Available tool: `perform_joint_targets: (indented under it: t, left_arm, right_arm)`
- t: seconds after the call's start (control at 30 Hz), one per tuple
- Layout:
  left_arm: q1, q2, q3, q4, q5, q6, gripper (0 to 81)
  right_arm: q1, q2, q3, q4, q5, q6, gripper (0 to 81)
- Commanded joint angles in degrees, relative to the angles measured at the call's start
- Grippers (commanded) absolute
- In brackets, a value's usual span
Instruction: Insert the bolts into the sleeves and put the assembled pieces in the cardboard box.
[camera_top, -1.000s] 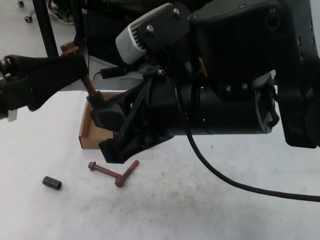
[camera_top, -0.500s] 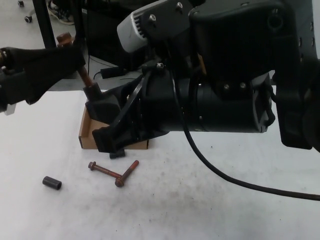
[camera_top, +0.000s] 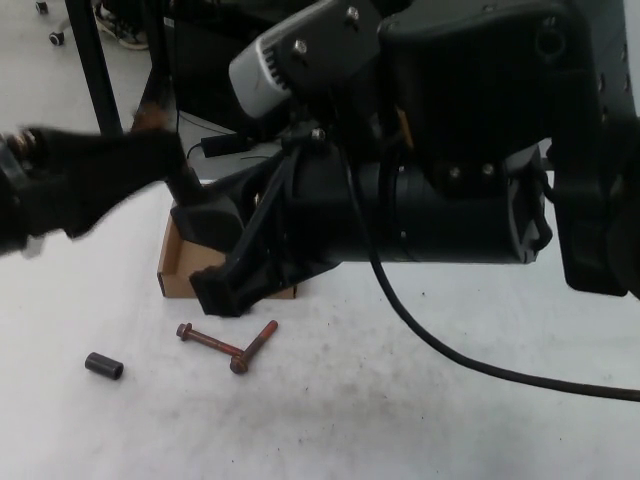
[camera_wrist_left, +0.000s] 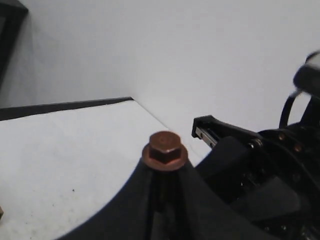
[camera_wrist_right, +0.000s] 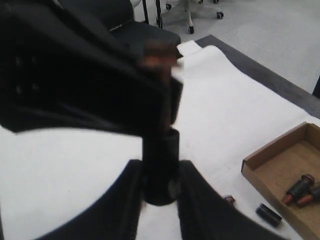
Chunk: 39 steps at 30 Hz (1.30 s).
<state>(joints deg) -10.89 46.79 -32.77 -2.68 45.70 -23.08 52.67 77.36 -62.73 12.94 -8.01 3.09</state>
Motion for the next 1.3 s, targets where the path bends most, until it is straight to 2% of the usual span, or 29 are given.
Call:
perform_joint_targets:
  t: [0.0,0.3,0.37,0.57,0.6,0.9,1.1,1.27]
  left_arm:
    - [0.04,-0.07,0.54,2.68,-0.12,2.6,0.8]
    - [0.04,-0.07,0.54,2.32,0.39,4.29,1.1]
    - [0.04,-0.07,0.54,1.14,2.87,5.28,9.3]
    - [0.04,-0.07,0.54,0.3,4.36,5.04,48.2]
    - [0.04,-0.07,0.54,0.3,4.36,4.88,50.5]
    - [0.74,-0.24,0.18,0.17,4.48,4.54,51.0]
    - [4.89,-3.05,-2.18,-5.79,4.58,3.32,51.0]
    - [8.12,-6.58,-2.98,-3.85,4.58,-2.14,51.0]
  right_arm:
    - [-0.21,-1.12,-1.41,-3.3,-0.26,-0.09,0.0]
    - [-0.21,-1.12,-1.41,-3.3,-0.49,-0.09,0.0]
    - [-0.21,-1.12,-1.41,-3.3,-0.49,-0.09,0.0]
    - [-0.21,-1.12,-1.41,-3.3,-0.49,-0.09,0.0]
    - [-0.21,-1.12,-1.41,-3.3,-0.49,-0.09,0.0]
    - [-0.21,-1.12,-1.41,-3.19,-0.48,-0.09,0.0]
    - [-0.6,-0.52,-1.41,2.08,0.06,-3.85,0.0]
    - [-3.56,3.97,-1.41,0.38,0.04,-4.82,0.0]
